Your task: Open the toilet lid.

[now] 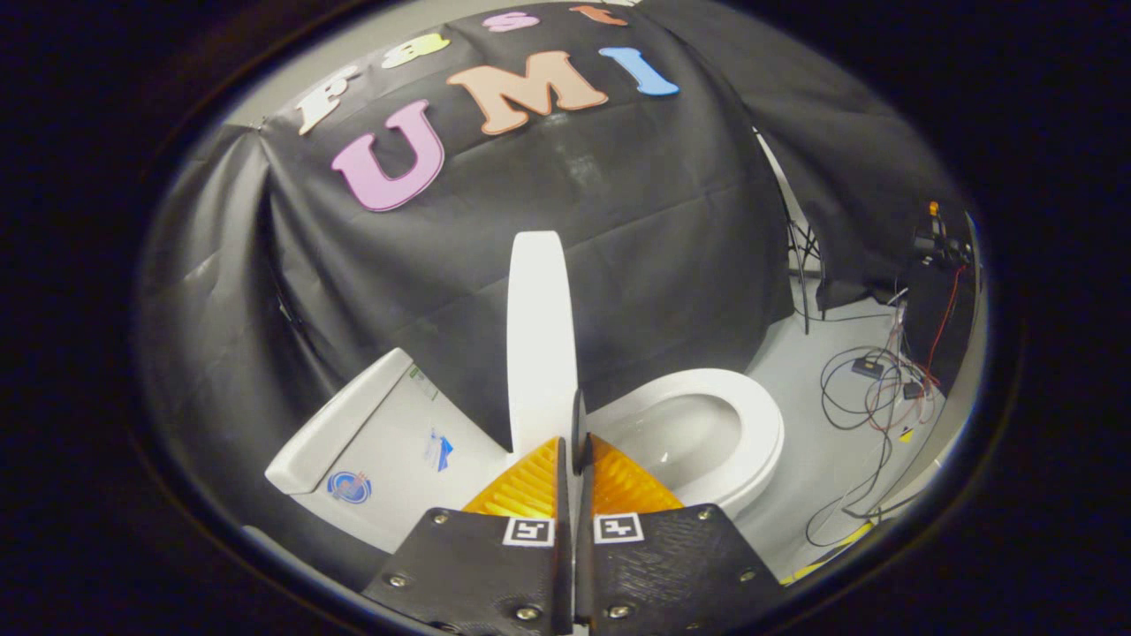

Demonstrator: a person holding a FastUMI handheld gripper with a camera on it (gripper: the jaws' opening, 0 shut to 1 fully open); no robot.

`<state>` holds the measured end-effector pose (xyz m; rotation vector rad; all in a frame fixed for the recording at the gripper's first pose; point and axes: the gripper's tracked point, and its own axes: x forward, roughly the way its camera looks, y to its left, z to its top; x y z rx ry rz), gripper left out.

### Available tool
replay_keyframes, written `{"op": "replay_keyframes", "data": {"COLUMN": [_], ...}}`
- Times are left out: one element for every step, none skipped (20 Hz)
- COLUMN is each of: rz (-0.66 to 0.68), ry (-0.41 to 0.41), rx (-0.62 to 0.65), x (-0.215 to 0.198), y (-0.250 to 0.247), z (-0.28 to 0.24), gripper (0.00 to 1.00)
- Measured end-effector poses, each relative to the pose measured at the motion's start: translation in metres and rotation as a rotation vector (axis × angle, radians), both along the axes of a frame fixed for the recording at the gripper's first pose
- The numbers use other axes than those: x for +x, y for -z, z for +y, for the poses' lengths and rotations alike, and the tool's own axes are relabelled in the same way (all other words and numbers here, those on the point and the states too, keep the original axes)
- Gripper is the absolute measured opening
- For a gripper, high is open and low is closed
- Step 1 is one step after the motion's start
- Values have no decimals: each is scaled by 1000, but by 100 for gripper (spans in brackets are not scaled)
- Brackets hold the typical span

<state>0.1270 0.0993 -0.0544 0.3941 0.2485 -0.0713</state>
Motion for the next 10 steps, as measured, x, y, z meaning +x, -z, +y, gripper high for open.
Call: {"op": "replay_keyframes", "data": {"rz": [-6,-10,-13,-14,-17,-19,-24,-27,-32,-37], "ry": [-4,-10,-15,-22,-26,-31,-34,-38,-43,-48], "rx": [-12,-27,-43,-62,-75,-86,-95,-104,-116,-127], "x": [0,-1,-2,-3,-4,-4,-5,-5,-5,-6], "y": [-4,-5,-7,-8,-10,-11,-13,-14,-16,-17], "z": [5,11,15,22,27,31,35,40,44,48], "gripper": [2,2,2,2,2,2,2,2,2,2]}}
